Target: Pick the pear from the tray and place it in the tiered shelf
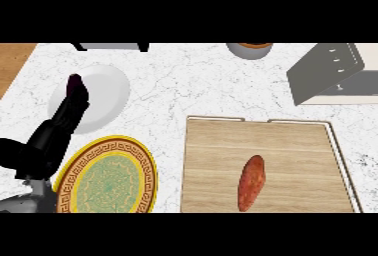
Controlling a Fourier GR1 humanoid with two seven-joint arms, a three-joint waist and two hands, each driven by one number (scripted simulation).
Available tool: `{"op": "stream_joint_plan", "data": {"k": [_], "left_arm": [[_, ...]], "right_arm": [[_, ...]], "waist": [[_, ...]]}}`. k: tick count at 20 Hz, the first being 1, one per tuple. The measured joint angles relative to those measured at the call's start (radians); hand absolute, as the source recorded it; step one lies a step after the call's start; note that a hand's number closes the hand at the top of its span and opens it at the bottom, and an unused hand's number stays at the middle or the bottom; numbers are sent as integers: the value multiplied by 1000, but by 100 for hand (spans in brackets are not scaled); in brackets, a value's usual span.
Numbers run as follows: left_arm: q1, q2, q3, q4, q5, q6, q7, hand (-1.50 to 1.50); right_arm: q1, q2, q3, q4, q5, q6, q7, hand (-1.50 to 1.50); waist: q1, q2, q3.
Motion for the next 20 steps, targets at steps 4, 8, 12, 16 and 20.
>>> {"op": "stream_joint_plan", "data": {"k": [4,8,12,16,20], "left_arm": [[-1,-2,6,7,-4,3,-4,0],[6,9,18,4,10,-14,-7,0],[22,-5,9,-2,1,-8,-17,0],[21,-10,8,-3,-3,-8,-11,0],[19,-6,17,8,-8,-7,-26,0]], "right_arm": [[-37,-28,19,97,-16,50,-68,150],[-40,-66,58,185,-10,119,-160,150],[-38,-91,81,283,4,153,-240,150],[-41,-91,72,362,15,142,-260,150],[-34,-89,35,411,31,73,-210,150]], "waist": [[-5,-1,0],[-4,-1,0],[-4,0,0],[-7,-1,0],[-8,-1,0]]}}
